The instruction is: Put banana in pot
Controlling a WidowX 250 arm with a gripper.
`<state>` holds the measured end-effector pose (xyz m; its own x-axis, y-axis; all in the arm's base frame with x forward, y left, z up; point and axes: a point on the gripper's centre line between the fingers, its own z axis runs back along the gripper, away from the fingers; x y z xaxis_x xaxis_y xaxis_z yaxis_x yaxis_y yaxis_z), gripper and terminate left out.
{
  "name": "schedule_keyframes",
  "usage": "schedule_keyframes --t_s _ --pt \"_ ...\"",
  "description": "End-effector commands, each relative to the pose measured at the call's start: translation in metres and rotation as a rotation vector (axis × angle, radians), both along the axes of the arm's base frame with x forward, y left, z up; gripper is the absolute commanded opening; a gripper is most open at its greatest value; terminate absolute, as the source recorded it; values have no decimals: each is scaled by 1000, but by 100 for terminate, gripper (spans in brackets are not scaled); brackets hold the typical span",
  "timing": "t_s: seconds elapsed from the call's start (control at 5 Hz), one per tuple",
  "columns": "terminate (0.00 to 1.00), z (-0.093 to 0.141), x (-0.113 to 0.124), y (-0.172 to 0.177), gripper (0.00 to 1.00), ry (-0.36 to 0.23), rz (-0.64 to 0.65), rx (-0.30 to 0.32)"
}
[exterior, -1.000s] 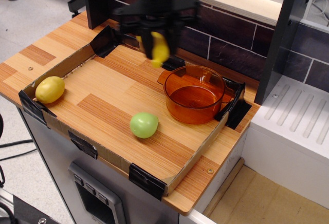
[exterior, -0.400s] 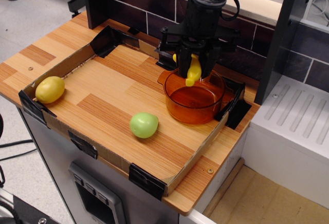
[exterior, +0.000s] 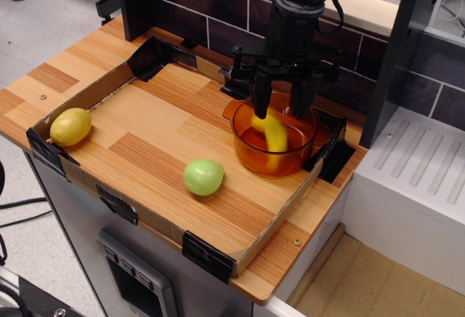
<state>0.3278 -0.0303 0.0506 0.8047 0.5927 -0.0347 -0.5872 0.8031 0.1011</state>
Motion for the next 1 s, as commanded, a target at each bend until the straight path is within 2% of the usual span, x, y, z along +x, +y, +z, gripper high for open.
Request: schedule_keyframes --t_s 0.0,0.2,0.4,0.6,0.8 --pt "0 42 -2 -5 100 -117 -27 -45" --pt "0 74 -5 -12 100 -188 -74 -74" --pt "0 99 -5 -10 100 -185 -94 -109" --pt "0 99 -5 -10 100 -185 -94 -109" --pt "100 99 -5 -10 100 -185 -94 -109"
